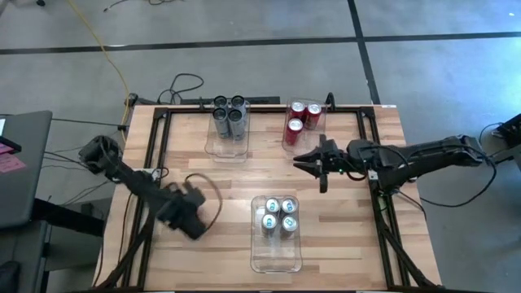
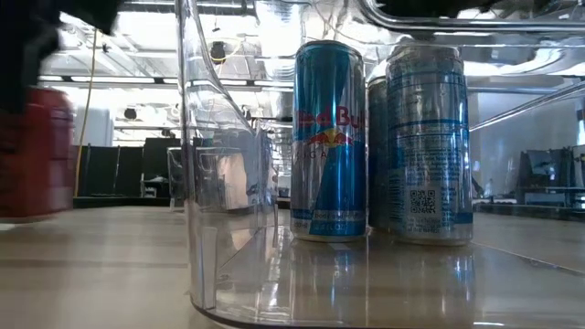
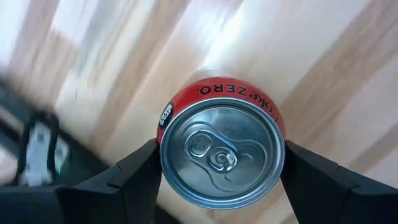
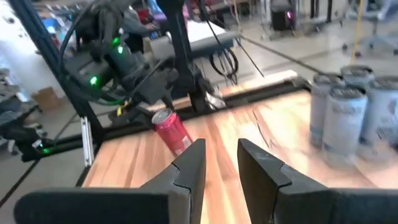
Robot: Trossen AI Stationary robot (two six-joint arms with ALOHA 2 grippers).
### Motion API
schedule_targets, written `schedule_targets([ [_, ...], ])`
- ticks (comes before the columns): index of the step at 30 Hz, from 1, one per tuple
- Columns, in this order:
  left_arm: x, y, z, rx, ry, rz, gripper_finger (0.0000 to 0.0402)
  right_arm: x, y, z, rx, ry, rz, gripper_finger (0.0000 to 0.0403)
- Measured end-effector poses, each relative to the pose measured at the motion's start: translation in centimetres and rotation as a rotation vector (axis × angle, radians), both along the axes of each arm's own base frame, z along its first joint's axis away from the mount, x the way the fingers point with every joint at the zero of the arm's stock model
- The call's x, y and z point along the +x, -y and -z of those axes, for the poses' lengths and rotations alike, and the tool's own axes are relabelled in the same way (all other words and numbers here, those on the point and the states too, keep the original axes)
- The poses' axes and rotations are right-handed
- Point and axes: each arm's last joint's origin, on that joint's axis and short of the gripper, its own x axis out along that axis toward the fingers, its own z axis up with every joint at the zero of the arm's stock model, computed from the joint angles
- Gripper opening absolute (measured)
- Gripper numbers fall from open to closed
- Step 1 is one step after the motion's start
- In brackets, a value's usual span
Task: Sort soda cans
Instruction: Put the red soda can into the right transparent bin
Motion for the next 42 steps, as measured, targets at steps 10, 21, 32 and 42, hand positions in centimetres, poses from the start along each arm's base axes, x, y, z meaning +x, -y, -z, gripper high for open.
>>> schedule_targets([
  [10, 5.0, -5.9, -1.3, -0.016, 0.124, 0.089, 0.0275, -2.6, 0.0, -0.1, -0.002, -0.091, 0.005, 0.0113],
  [21, 8.6, -13.0, -8.0, 0.043, 0.366, 0.216, 0.0276, -5.1, 1.8, 1.8, 0.058, -0.336, 0.212, 0.0113],
  [32, 12.4, -19.5, -10.2, 0.103, 0.474, 0.308, 0.0277, -6.7, 2.7, 2.0, 0.08, -0.398, 0.279, 0.0113],
  [42, 20.8, -20.2, -7.8, 0.047, 0.414, 0.523, 0.0277, -9.8, 2.4, 3.4, 0.236, -0.58, 0.359, 0.0113],
])
